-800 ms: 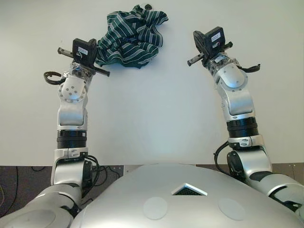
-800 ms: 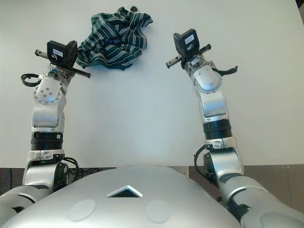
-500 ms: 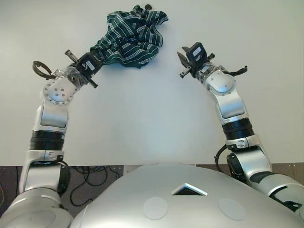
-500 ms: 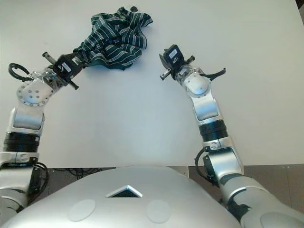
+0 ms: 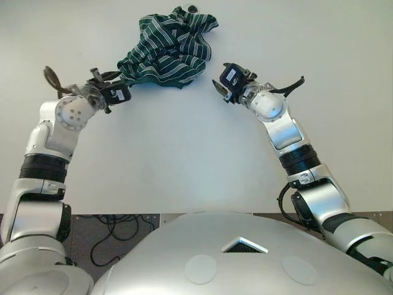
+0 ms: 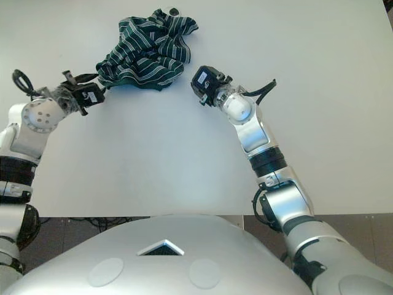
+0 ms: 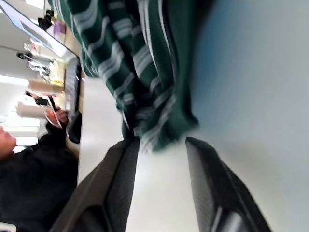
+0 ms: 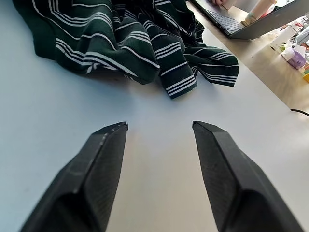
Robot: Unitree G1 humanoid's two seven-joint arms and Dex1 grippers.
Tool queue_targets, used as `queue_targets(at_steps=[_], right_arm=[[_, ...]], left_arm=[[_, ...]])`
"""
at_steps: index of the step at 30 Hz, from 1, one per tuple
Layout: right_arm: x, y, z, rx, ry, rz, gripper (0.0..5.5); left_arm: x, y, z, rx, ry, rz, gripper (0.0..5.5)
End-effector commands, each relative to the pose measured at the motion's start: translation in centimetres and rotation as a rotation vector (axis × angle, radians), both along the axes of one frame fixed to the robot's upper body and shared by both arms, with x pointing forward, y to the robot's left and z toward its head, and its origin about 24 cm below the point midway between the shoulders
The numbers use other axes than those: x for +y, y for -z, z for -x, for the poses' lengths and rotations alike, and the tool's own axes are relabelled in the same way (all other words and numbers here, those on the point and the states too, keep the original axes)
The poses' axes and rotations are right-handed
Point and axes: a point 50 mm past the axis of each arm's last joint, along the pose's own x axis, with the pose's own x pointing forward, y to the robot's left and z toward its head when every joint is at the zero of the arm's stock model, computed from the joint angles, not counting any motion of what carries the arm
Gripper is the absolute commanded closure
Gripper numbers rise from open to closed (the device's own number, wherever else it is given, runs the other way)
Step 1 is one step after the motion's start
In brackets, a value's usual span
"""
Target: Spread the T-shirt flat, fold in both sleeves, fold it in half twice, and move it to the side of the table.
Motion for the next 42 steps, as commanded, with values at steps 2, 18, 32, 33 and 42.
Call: queue_targets(at_steps=[2, 18, 32, 33, 42], right_arm=[[-0.1, -0.1, -0.1, 0.003, -0.008, 0.009, 3.02], [0.4, -1.1, 0.9, -0.058, -0.127, -0.040, 2.99], [2.3, -1.4, 1.4, -0.184, -0.279, 0.088, 1.98], [2.5, -1.4, 1.4, -0.185, -0.292, 0.094, 1.98], [3.5, -1.2, 1.8, -0.102, -0.305, 0.005, 2.16]], left_arm=[[-1.3, 1.2, -0.5, 0.025, 0.088, -0.058, 3.79], [-2.4, -2.1, -0.2, 0.115, 0.180, 0.037, 5.48], [-4.6, -10.5, -0.4, 0.049, 0.241, 0.132, 5.50], [-4.7, -10.8, -0.5, 0.042, 0.244, 0.140, 5.50], [-5.7, -12.3, -0.5, 0.014, 0.258, 0.192, 5.50]])
